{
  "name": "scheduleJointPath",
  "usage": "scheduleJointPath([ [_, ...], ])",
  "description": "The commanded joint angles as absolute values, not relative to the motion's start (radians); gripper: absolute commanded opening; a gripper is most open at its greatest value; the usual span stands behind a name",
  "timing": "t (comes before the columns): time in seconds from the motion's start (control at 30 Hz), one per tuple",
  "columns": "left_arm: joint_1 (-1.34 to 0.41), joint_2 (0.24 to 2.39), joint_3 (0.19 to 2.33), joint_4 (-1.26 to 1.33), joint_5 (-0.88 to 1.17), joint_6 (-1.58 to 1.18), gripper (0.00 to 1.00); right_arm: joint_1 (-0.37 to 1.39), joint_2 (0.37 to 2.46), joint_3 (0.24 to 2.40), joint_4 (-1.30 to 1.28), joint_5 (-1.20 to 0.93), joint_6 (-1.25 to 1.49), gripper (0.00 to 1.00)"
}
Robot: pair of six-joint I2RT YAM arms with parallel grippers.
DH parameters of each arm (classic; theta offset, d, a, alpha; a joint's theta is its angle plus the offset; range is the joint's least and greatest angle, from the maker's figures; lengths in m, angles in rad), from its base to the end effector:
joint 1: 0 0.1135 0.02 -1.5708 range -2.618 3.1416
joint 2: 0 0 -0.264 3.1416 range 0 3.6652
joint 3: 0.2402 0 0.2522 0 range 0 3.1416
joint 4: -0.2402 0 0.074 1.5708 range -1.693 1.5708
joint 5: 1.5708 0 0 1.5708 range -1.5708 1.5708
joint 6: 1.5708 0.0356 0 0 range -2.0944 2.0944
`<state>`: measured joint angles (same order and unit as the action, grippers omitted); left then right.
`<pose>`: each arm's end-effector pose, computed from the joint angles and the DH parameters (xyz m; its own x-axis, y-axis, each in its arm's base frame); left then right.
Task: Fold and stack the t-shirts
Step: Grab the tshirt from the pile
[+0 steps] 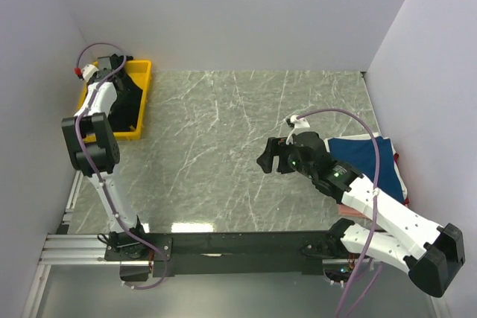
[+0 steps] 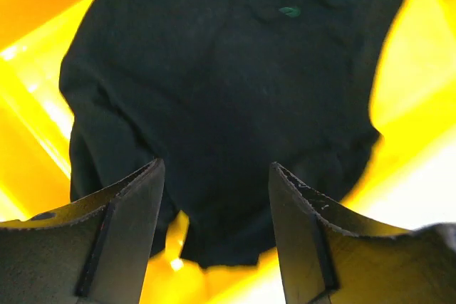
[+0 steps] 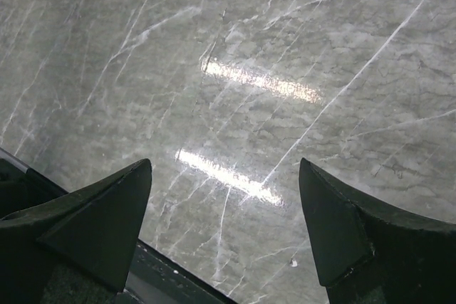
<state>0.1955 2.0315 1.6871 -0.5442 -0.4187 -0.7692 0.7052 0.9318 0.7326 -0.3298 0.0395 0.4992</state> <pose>0.4439 0.1027 0.2411 -0.2487 -0.6971 -0.6725 -0.8378 0.5033 -0.2118 0.1602 0.1345 0.2805 -0.6350 0.0876 -0.7675 -0.3619 0.8440 0.3958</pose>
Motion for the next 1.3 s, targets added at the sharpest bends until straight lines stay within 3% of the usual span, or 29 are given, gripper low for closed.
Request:
scheduleJointPath([
  [0.0, 0.212, 2.107, 1.796, -0.609, -0.48, -0.75, 0.65, 0.707, 0.942, 0.732, -0.298, 0.028, 0.482, 0.9],
  [0.23, 0.227, 2.192, 1.81, -0.614, -0.486, -0.769, 0.61, 0.706, 0.971, 0.729, -0.291, 0.021, 0.482, 0.9],
  [0.33, 0.227, 2.215, 1.819, -0.615, -0.482, -0.767, 0.54, 0.704, 0.974, 0.729, -0.29, 0.021, 0.48, 0.89],
  [0.43, 0.232, 2.235, 1.828, -0.62, -0.45, -0.753, 0.3, 0.704, 0.974, 0.73, -0.291, 0.02, 0.482, 0.9],
  [0.47, 0.232, 2.24, 1.845, -0.624, -0.442, -0.752, 0.1, 0.704, 0.974, 0.732, -0.29, 0.021, 0.483, 0.89],
  [0.53, 0.233, 2.234, 1.861, -0.63, -0.431, -0.739, 0.01, 0.704, 0.976, 0.732, -0.293, 0.021, 0.483, 0.9],
  [1.0, 0.216, 1.852, 2.006, -0.554, -0.235, -0.621, 0.0, 0.695, 1.005, 0.801, -0.293, 0.015, 0.489, 0.89],
  [1.27, 0.098, 1.591, 2.097, -0.451, -0.117, -0.532, 0.0, 0.667, 1.042, 0.876, -0.296, 0.025, 0.48, 0.89],
])
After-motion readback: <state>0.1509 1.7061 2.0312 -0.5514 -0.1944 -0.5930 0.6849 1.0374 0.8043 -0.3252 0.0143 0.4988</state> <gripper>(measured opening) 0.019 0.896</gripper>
